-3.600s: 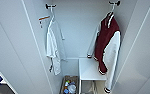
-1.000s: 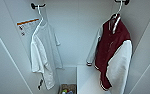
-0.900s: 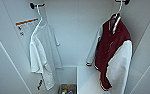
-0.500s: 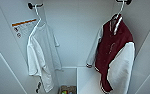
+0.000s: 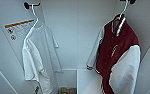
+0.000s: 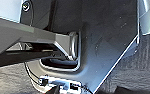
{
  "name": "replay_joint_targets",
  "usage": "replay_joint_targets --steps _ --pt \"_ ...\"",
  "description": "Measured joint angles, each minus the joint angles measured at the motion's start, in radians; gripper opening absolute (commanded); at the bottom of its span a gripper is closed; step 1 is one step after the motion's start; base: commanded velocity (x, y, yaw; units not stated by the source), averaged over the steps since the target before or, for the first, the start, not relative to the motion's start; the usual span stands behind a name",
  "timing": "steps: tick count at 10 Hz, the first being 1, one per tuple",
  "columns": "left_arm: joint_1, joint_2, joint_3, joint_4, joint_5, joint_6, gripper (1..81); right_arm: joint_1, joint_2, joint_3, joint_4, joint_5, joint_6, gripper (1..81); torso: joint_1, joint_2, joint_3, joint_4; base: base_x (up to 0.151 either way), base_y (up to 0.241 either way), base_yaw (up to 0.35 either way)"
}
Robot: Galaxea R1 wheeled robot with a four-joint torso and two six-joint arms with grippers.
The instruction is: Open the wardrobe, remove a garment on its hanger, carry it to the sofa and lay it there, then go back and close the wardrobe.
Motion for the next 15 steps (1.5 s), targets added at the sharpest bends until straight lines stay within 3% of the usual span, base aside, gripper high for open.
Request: replay_joint_targets --steps 7,10,12,13,15 --pt "0.001 0.000 0.000 0.000 0.001 -0.002 81.1 -0.003 0.000 0.000 0.000 0.000 0.000 81.1 0.000 0.000 0.008 0.000 0.000 0.000 0.000" --pt "0.000 0.000 0.000 0.000 0.001 -0.003 81.1 -0.005 0.000 0.000 0.000 0.000 0.000 81.1 0.000 0.000 0.077 0.000 0.000 0.000 0.000" --pt "-0.008 -0.001 0.000 0.000 0.004 -0.003 81.1 -0.016 0.000 0.000 -0.001 -0.003 0.000 81.1 -0.001 0.000 0.092 -0.004 0.000 0.000 0.000" --pt "-0.014 -0.001 0.001 0.000 0.005 -0.003 81.1 -0.016 0.000 0.000 -0.001 -0.002 0.000 81.1 -0.001 0.000 0.096 -0.019 0.000 0.000 0.000" --pt "-0.036 -0.011 0.002 0.000 0.004 -0.003 81.1 -0.014 0.000 0.000 -0.001 -0.003 0.000 81.1 -0.001 -0.001 0.096 -0.080 0.000 0.000 0.000"
